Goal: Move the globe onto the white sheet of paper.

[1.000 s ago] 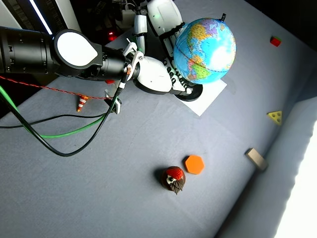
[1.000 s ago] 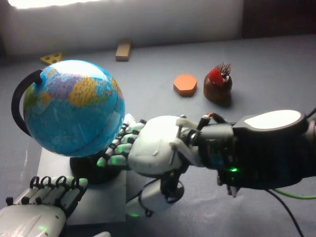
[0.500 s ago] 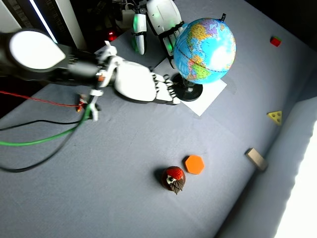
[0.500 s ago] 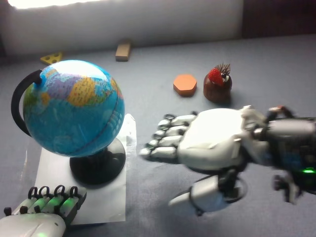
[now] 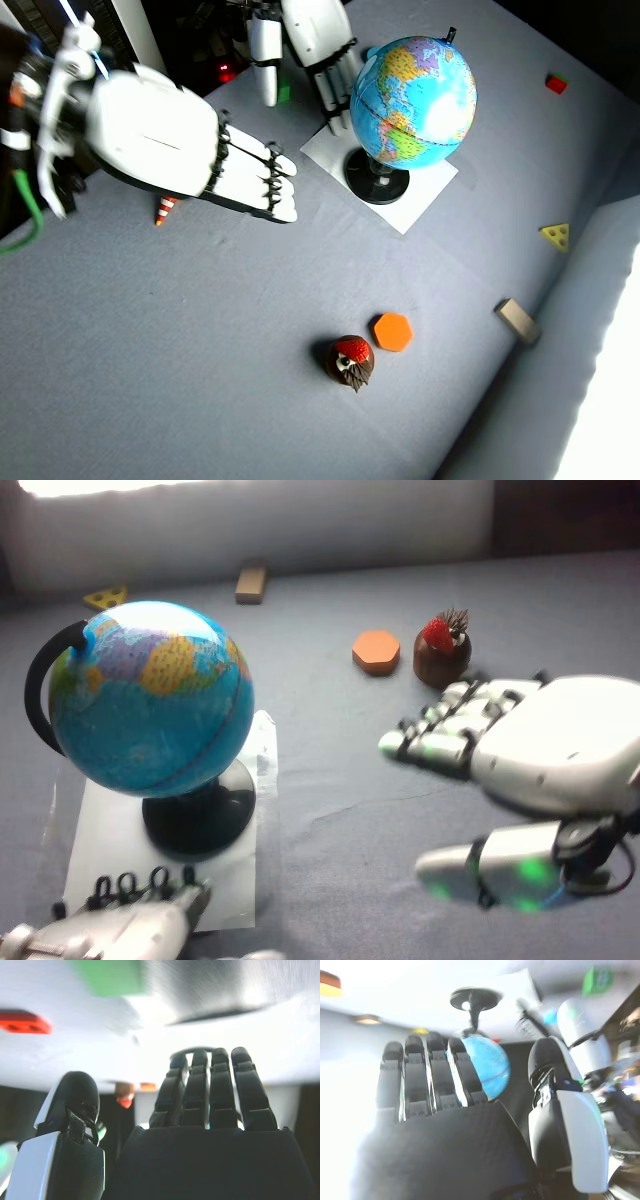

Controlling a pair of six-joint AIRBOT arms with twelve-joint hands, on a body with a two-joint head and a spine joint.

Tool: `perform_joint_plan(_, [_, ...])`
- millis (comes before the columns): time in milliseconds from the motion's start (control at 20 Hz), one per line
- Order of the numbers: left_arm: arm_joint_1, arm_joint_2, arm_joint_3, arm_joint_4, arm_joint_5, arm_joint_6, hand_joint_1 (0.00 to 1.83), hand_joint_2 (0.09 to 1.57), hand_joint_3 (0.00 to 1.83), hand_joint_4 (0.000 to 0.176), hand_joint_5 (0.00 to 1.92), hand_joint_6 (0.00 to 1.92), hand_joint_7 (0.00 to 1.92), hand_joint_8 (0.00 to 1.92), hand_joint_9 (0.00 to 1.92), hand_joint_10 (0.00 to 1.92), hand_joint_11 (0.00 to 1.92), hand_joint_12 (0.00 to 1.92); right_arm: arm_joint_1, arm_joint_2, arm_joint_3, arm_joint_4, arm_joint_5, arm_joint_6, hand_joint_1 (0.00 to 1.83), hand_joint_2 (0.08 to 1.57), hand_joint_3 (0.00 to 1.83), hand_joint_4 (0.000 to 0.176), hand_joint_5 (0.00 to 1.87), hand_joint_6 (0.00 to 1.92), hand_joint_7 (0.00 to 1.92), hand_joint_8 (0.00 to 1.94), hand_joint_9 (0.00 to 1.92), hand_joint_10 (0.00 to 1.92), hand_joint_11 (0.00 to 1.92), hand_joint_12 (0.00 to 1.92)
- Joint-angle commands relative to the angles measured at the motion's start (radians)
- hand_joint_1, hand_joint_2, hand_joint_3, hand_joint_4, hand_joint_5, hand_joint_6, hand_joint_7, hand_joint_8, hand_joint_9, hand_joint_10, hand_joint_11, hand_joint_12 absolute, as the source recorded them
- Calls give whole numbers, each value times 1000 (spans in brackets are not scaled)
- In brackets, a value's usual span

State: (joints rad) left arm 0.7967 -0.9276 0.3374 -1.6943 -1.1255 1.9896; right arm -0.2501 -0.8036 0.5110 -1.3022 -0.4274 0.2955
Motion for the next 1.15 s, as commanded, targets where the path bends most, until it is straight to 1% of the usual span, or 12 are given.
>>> perform_joint_plan(0, [-39, -16, -5, 22, -69, 28, 0, 1205, 1, 0, 0, 0, 29, 11, 0, 0, 0, 0, 12, 15, -18, -61, 7, 47, 0, 1224, 0, 0, 64, 12, 166, 27, 113, 13, 21, 12])
perform_joint_plan(100, [-123, -46, -9, -38, -104, 74, 0, 1211, 1, 0, 200, 23, 336, 11, 215, 28, 27, 24, -11, 46, -47, -86, 13, 94, 0, 1227, 0, 0, 352, 50, 433, 39, 363, 41, 0, 724])
perform_joint_plan(150, [-167, -60, -8, -70, -115, 107, 0, 1225, 0, 0, 301, 16, 452, 11, 335, 24, 5, 373, -32, 56, -59, -166, 32, 174, 0, 1226, 0, 0, 476, 95, 533, 57, 462, 73, 0, 980])
perform_joint_plan(250, [-244, -88, -7, -136, -149, 152, 0, 1251, 2, 0, 526, 63, 693, 38, 599, 106, 8, 1199, -87, 57, -85, -559, 2, 483, 0, 1247, 0, 0, 646, 387, 799, 75, 689, 279, 109, 1456])
perform_joint_plan(300, [-281, -96, -10, -168, -167, 159, 0, 1253, 1, 0, 552, 66, 719, 37, 625, 121, 1, 1299, -135, 39, -87, -719, -105, 628, 0, 1250, 0, 0, 596, 572, 836, 56, 674, 391, 127, 1501])
perform_joint_plan(400, [-306, -96, -11, -189, -172, 179, 0, 1253, 1, 0, 552, 66, 719, 37, 625, 121, 1, 1299, -177, 6, -87, -788, -216, 652, 0, 1250, 0, 0, 596, 572, 836, 56, 674, 391, 127, 1501])
perform_joint_plan(450, [-316, -96, -10, -196, -173, 192, 0, 1312, 0, 0, 705, 279, 899, 260, 680, 743, 242, 1493, -192, -6, -87, -809, -253, 658, 0, 1286, 4, 0, 601, 1007, 990, 188, 676, 923, 286, 1690])
perform_joint_plan(550, [-337, -88, -12, -197, -177, 212, 166, 1451, 7, 0, 782, 1400, 908, 1540, 812, 1732, 587, 1912, -215, -33, -87, -822, -273, 658, 118, 1391, 10, 0, 845, 1607, 999, 1488, 864, 1881, 786, 1919])
perform_joint_plan(600, [-352, -86, -12, -203, -180, 235, 180, 1455, 4, 0, 777, 1457, 903, 1597, 820, 1765, 605, 1919, -216, -37, -87, -824, -279, 658, 131, 1395, 7, 0, 852, 1633, 997, 1547, 879, 1910, 813, 1921])
perform_joint_plan(700, [-381, -89, -6, -220, -181, 281, 382, 1441, 0, 0, 875, 1823, 1025, 1916, 1080, 1919, 917, 1921, -213, -41, -87, -825, -319, 657, 427, 1424, 7, 0, 963, 1824, 1112, 1874, 1138, 1921, 1134, 1921])
perform_joint_plan(750, [-385, -91, -5, -222, -181, 282, 455, 1444, 0, 0, 906, 1917, 1104, 1921, 1180, 1921, 1050, 1921, -213, -43, -87, -826, -341, 656, 536, 1456, 15, 0, 1005, 1917, 1152, 1938, 1225, 1921, 1271, 1921])
perform_joint_plan(1100, [-395, -93, -20, -215, -181, 291, 640, 1484, 5, 0, 1025, 1921, 1220, 1921, 1276, 1921, 1188, 1921, -211, -48, -87, -827, -370, 646, 687, 1488, 22, 0, 1067, 1921, 1225, 1941, 1292, 1921, 1411, 1921])
